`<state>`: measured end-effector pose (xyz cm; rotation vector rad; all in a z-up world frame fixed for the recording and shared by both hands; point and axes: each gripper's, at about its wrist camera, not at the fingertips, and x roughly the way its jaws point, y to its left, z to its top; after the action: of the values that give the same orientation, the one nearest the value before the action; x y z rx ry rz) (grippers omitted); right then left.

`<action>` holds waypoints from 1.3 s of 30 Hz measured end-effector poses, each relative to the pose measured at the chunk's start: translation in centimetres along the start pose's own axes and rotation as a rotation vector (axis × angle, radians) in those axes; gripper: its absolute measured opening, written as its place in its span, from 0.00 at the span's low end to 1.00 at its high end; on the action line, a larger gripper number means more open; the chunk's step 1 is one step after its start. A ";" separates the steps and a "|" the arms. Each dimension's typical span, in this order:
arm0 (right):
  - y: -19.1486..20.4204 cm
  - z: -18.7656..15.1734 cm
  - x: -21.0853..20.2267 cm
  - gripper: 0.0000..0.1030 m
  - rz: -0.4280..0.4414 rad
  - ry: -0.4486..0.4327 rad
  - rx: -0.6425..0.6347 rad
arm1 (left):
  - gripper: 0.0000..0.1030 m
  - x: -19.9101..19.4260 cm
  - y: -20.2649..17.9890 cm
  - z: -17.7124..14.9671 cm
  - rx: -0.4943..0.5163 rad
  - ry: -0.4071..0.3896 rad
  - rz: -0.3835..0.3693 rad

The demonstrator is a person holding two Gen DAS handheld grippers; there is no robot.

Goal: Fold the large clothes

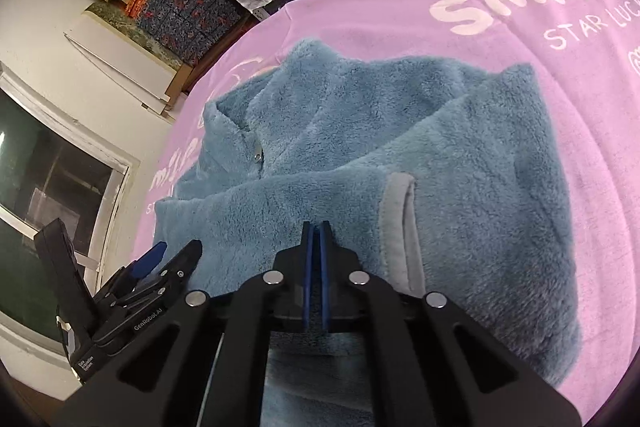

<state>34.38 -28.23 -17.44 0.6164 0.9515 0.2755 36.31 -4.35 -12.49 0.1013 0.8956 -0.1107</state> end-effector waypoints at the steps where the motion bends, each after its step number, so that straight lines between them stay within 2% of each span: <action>1: -0.1 0.0 -0.2 0.01 0.002 0.003 0.010 | 0.86 0.0 0.1 0.0 0.001 0.001 -0.001; 5: -0.6 -0.2 -1.5 0.01 -0.025 -0.013 0.027 | 0.86 -1.0 0.5 -0.4 0.004 0.002 0.013; 7: -0.4 -0.6 -2.6 0.05 -0.046 -0.041 0.019 | 0.83 -2.0 0.9 -0.5 -0.008 -0.002 0.024; 9: 0.5 -1.2 -3.9 0.18 -0.071 -0.086 -0.027 | 0.83 -3.4 1.1 -0.6 -0.003 -0.044 0.060; 13: 2.3 -2.1 -5.2 0.21 -0.048 -0.124 -0.083 | 0.83 -5.4 1.4 -1.2 0.008 -0.097 0.075; 16: 2.6 -2.5 -4.9 0.21 -0.046 -0.109 -0.100 | 0.80 -4.7 1.6 -1.3 0.008 -0.069 0.077; 21: 1.0 -2.9 -2.3 0.19 -0.062 -0.022 -0.071 | 0.79 -2.4 1.7 -1.5 0.025 0.005 0.094; 26: 0.4 -2.6 -2.4 0.18 -0.031 -0.017 -0.050 | 0.80 -2.3 1.4 -1.7 0.043 -0.004 0.116; 29: 0.9 -2.7 -3.1 0.21 -0.035 -0.030 -0.058 | 0.79 -2.6 1.4 -1.8 0.043 -0.012 0.121; 31: 1.0 -2.6 -3.7 0.26 -0.029 -0.045 -0.060 | 0.79 -3.2 1.2 -1.7 0.043 -0.029 0.121; 33: 1.3 -2.5 -4.2 0.31 -0.032 -0.059 -0.066 | 0.78 -3.8 1.0 -1.7 0.046 -0.043 0.109; 39: 0.8 -2.7 -4.2 0.32 -0.051 -0.047 -0.054 | 0.78 -5.8 -0.2 -2.0 0.079 -0.092 0.058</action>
<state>29.83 -28.66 -15.27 0.5459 0.9104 0.2393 31.11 -3.99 -9.23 0.1941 0.7959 -0.0963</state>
